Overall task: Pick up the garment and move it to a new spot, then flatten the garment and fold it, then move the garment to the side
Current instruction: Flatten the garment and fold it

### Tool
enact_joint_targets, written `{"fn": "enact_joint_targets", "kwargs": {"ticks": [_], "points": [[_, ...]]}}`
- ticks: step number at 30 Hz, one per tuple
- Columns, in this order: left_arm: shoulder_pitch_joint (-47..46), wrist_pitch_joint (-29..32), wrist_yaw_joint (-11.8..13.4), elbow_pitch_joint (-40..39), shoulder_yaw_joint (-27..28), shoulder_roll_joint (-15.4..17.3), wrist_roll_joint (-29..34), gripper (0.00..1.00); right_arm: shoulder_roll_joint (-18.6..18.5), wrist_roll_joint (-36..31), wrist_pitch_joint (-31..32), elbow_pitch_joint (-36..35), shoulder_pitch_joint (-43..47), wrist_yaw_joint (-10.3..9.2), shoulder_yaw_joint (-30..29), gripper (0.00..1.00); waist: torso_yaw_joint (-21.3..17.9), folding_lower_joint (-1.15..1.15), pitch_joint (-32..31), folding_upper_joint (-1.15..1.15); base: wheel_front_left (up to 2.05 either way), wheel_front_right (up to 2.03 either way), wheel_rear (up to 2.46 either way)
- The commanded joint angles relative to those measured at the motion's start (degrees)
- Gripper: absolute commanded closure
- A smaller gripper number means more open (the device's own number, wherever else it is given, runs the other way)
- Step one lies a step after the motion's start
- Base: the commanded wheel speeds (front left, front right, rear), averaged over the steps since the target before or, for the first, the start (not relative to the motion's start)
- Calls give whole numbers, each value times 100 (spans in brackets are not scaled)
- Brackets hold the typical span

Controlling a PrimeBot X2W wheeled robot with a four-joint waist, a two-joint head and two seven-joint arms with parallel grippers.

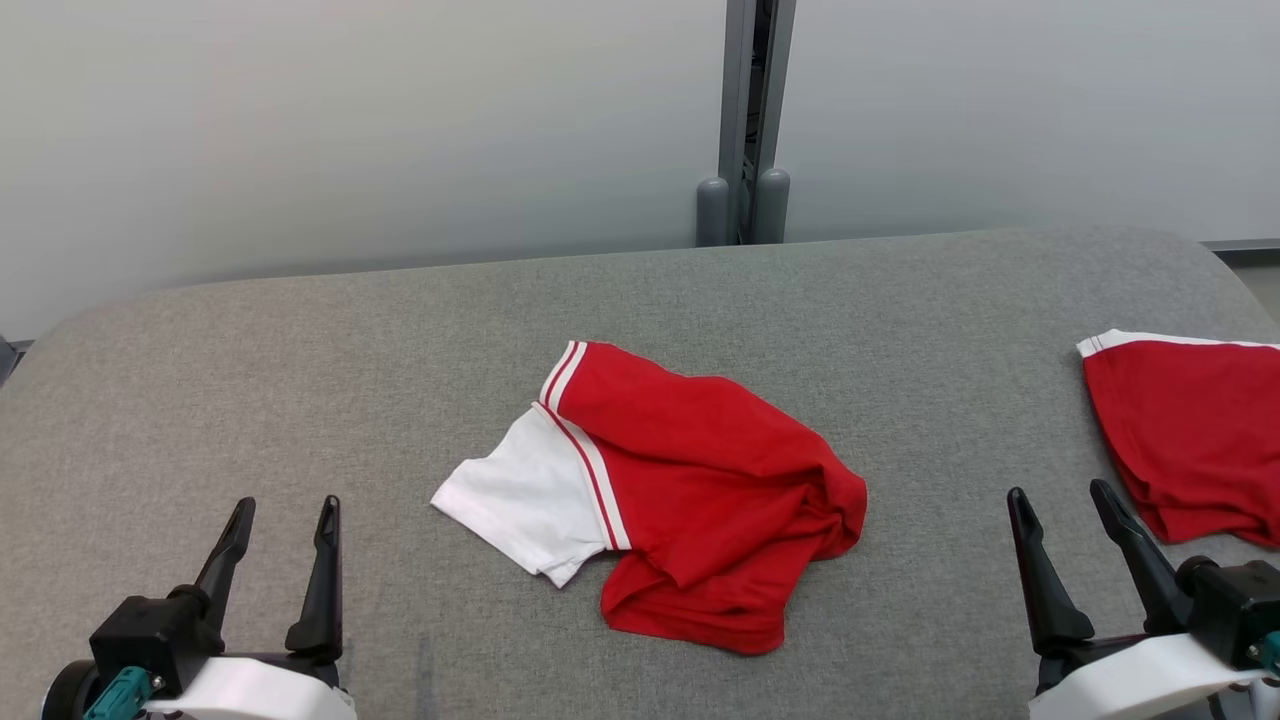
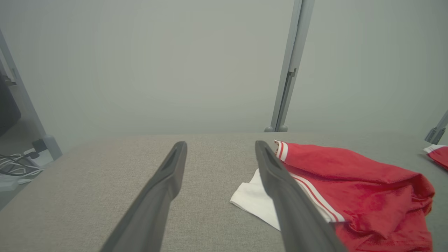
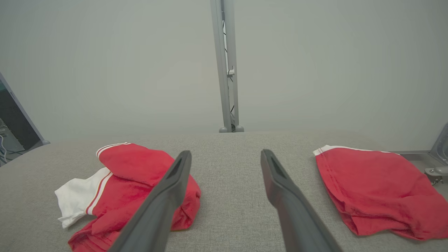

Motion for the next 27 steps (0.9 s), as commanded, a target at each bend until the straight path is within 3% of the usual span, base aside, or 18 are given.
{"fn": "enact_joint_targets", "kwargs": {"ticks": [1, 19, 23, 27], "points": [[-87, -28, 26, 24, 5, 29, -21, 0, -29, 35, -18, -5, -15, 1, -21, 0, 0, 0, 6, 0, 0, 0, 0], [-246, -82, 72, 36, -42, 6, -16, 0, -28, -14, 37, -23, -151, 1, 34, 0, 173, 0, 163, 0, 0, 0, 0], [-424, -127, 9, 14, -86, -27, -10, 0, -59, -82, 172, 40, -472, 1, 387, 0, 425, 0, 367, 0, 0, 0, 0], [-595, -185, -39, 20, -154, -96, -3, 0, -346, 22, 425, 361, -1062, 1, 1135, 0, 757, 0, 638, 0, 0, 0, 0]]}}
